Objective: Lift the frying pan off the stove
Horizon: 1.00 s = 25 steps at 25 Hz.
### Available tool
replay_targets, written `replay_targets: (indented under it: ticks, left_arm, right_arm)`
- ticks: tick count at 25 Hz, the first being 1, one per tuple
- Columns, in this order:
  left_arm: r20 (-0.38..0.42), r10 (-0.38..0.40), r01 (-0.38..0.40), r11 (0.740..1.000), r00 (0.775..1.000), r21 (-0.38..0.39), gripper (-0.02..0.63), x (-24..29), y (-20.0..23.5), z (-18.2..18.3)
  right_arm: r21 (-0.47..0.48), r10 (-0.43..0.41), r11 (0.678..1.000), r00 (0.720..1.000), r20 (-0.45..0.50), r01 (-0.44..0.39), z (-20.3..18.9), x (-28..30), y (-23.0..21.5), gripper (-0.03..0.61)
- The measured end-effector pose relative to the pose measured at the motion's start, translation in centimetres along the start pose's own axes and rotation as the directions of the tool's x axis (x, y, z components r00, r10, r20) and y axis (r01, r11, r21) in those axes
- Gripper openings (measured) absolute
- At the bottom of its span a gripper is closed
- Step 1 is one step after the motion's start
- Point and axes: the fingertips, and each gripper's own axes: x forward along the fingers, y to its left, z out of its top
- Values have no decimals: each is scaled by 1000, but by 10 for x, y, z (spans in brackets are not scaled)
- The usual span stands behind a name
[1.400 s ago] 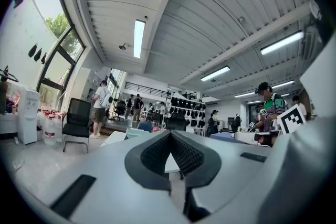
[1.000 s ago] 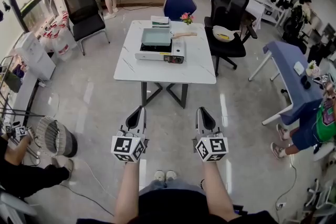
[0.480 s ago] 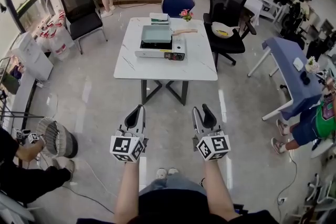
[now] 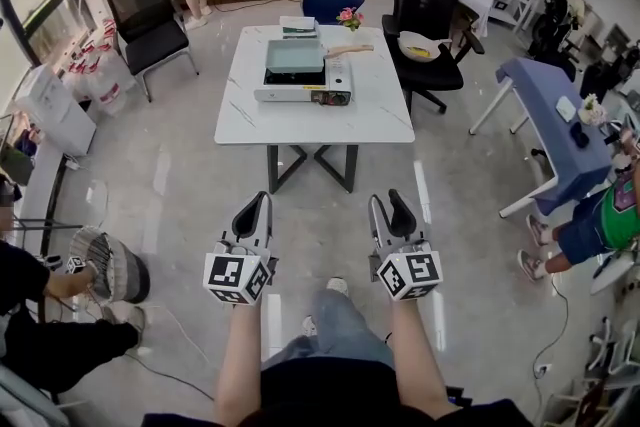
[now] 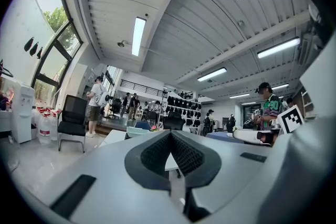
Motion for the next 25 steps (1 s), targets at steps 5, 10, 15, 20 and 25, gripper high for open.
replay_targets:
  ticks: [5, 10, 15, 20, 25]
  left_arm:
    - [13, 4, -4, 1000, 1000, -5, 17, 11, 11, 0]
    - [17, 5, -5, 1000, 1000, 2, 15, 36, 24, 0]
    - [22, 11, -12, 1000, 1000, 10, 16, 69, 42, 3]
    - [18, 32, -32, 999, 999, 11, 16, 120, 69, -1]
    - [6, 60, -60, 998, 998, 14, 15, 190, 98, -9]
  right_arm:
    - [-6, -10, 1000, 1000, 3, 10, 2, 14, -6, 141]
    - [-8, -17, 1000, 1000, 10, 17, 2, 38, -19, 141]
    - [-10, -8, 1000, 1000, 22, 8, 1, 75, -36, 141]
    - [-8, -7, 1000, 1000, 12, 7, 1, 133, -59, 140]
    - [-20, 17, 1000, 1000, -2, -17, -1, 206, -93, 140]
